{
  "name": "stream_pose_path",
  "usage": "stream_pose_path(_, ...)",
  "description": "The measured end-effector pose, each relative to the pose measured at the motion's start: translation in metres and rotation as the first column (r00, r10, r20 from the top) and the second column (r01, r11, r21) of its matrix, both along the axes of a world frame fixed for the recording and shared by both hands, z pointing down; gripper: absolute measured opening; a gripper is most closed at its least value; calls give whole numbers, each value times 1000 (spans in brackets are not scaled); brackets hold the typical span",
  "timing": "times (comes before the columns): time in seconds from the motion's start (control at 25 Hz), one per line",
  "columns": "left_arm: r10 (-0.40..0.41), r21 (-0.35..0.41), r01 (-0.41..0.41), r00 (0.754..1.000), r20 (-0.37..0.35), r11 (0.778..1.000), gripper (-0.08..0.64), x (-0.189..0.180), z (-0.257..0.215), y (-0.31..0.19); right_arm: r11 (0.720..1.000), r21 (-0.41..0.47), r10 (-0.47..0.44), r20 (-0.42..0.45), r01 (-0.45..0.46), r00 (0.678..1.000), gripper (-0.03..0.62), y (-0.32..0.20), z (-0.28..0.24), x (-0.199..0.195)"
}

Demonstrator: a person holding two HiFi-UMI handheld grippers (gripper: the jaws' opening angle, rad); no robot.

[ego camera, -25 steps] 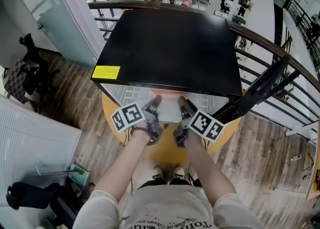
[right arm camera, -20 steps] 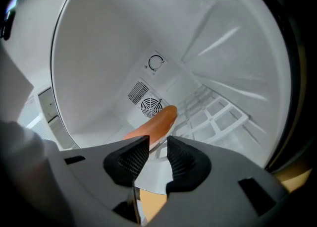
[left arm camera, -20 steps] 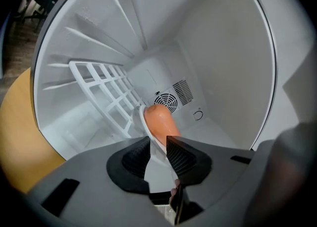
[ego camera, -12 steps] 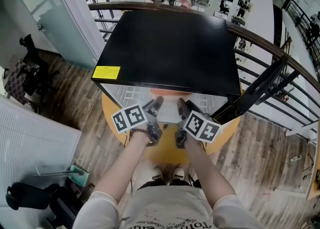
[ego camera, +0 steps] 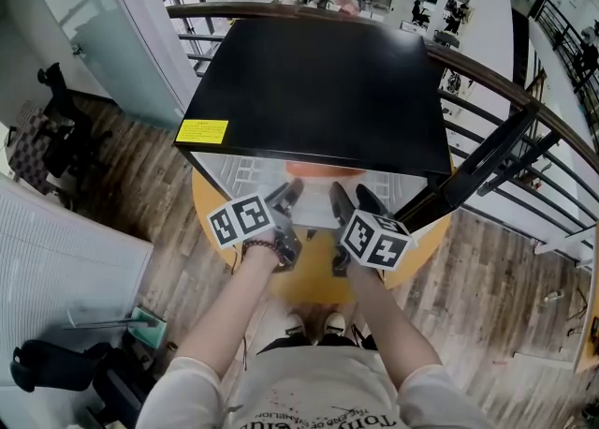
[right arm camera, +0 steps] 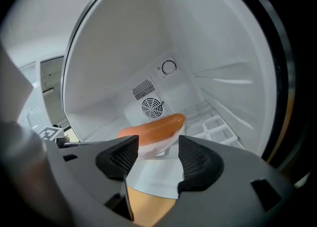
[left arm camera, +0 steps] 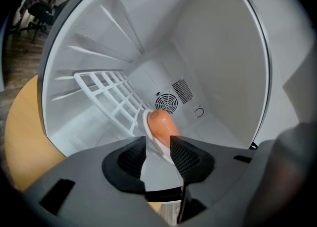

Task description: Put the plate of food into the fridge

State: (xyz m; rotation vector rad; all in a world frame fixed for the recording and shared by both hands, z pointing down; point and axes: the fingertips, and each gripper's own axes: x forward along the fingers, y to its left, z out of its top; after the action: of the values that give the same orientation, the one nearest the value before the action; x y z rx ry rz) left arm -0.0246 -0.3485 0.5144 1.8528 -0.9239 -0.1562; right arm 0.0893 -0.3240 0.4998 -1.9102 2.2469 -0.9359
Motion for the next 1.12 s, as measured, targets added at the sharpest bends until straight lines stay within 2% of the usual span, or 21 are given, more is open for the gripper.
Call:
stream_pose_path(0.4,3,13,-3,1000,-14,1000,149,-7,-8,24,1000,-3,-23,83,23,996,242,21,0,-4)
stream_pose_path(0.68,28,52,-30,999,36,998,146,-10,-8,59,999,-7,-45,105,46,993,241,51,1,-11)
stream_pose_path(0.76,36,61,-39,998,51,997,122,-8,-7,70,999,-10,-49,102,50,994,238,61,0,-11)
stream_pose_path(0.84,45,67,-50,997,69,997,86,-6,-6,82,999,-11,-44,79,45,996,191,71,-2,-8)
stream_pose_path(0.92,60,69,-66,994,87,995,53,-4,-3,93,999,-14,-39,51,39,998,90,81,-1,-5)
stream_pose_path(1.04,81,93,-95,987,137,991,33,-4,0,111,998,-15,-57,19,57,998,44,98,4,-2)
stream_pose_path(1.12,96,139,-126,974,205,982,26,-5,-2,125,995,-1,-98,5,98,995,34,112,2,-4)
